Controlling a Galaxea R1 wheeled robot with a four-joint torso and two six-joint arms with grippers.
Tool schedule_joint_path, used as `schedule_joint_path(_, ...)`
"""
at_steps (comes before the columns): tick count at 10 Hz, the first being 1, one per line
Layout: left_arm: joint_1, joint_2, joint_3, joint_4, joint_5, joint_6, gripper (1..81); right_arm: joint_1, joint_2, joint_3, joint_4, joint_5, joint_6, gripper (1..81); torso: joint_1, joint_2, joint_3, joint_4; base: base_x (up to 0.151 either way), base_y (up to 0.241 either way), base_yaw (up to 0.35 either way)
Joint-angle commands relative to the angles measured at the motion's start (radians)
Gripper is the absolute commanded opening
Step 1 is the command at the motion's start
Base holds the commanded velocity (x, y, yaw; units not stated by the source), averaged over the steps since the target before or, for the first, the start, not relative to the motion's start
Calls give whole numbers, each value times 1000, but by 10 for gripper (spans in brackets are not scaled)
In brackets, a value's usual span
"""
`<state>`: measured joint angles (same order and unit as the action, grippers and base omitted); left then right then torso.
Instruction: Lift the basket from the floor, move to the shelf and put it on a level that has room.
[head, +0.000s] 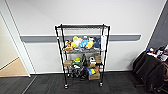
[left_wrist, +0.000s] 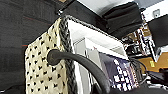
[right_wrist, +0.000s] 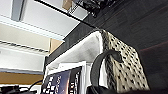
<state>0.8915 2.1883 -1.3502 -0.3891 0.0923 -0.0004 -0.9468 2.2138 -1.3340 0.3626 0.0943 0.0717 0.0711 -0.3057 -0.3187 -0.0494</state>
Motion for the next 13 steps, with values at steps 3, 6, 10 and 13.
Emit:
schedule_joint_path(3, -125, -37, 40, 6, 21, 13, 10, 118, -26, 43, 7, -5, 0, 10, 0, 0, 0, 0, 89, 0, 0)
schedule_joint_path(6, -122, -41, 45, 6, 21, 13, 10, 118, -27, 46, 7, -5, -1, 10, 0, 0, 0, 0, 90, 0, 0)
schedule_joint_path(10, -121, -39, 54, 7, 17, 13, 10, 111, -27, 53, 7, -5, -3, 10, 0, 0, 0, 0, 115, 0, 0)
schedule_joint_path(13, -117, -37, 55, 7, 17, 13, 10, 102, -27, 58, 7, -5, -3, 10, 0, 0, 0, 0, 126, 0, 0)
